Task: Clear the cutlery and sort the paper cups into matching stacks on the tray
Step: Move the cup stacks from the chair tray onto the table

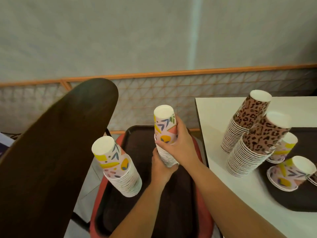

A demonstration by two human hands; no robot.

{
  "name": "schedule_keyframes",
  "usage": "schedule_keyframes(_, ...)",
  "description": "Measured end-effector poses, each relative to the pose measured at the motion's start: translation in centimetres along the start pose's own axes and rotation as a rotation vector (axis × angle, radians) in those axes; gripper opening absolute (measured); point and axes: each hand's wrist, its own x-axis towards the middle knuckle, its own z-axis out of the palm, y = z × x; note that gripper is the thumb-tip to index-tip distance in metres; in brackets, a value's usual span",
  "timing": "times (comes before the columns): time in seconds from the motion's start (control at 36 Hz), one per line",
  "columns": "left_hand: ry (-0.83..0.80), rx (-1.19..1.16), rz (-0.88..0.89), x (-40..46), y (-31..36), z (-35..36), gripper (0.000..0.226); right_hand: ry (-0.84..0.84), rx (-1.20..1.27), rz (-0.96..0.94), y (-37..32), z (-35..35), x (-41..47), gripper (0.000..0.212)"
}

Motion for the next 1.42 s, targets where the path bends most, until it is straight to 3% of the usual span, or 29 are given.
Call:
schedule_keyframes(0.11,-0.011,-0.001,-0.047,1.5,-1.7,0.4,0.106,0.049,-0.001,0.071,0.7,0.4,0.0,0.075)
schedule_keyframes(0.19,-0.037,0.018,-0.082,1.5,-1.9,0.4,0.096,0.061,-0.016,0.090,1.0,0.5,-0.3,0.074)
schedule_keyframes(0.42,-0.032,0.075,-0.022,1.6,-2.2,0.2,0.089,0.105,0.022,0.147,1.1,-0.4,-1.3,0.064)
schedule_keyframes(0.64,-0.031,0.061,0.117,-1.0,-1.2,1.3,0.081,0.178,0.120,0.069,0.0,-3.9,-4.0,0.062)
schedule_keyframes(0.86,-0.086,0.046,0.163,-4.9,1.5,5.5,0.077,0.207,0.098,0.046,-0.5,-9.8,-7.7,0.076)
schedule_keyframes(1.19,-0.230,0.150,0.109,-10.0,1.6,12.8,0.083,0.262,0.003,0.119,2.8,-16.8,-12.1,0.065)
schedule_keyframes(1.42,-0.217,0.196,0.088,-11.0,1.6,15.6,0.074,0.247,-0.020,0.137,5.0,-18.4,-12.7,0.074)
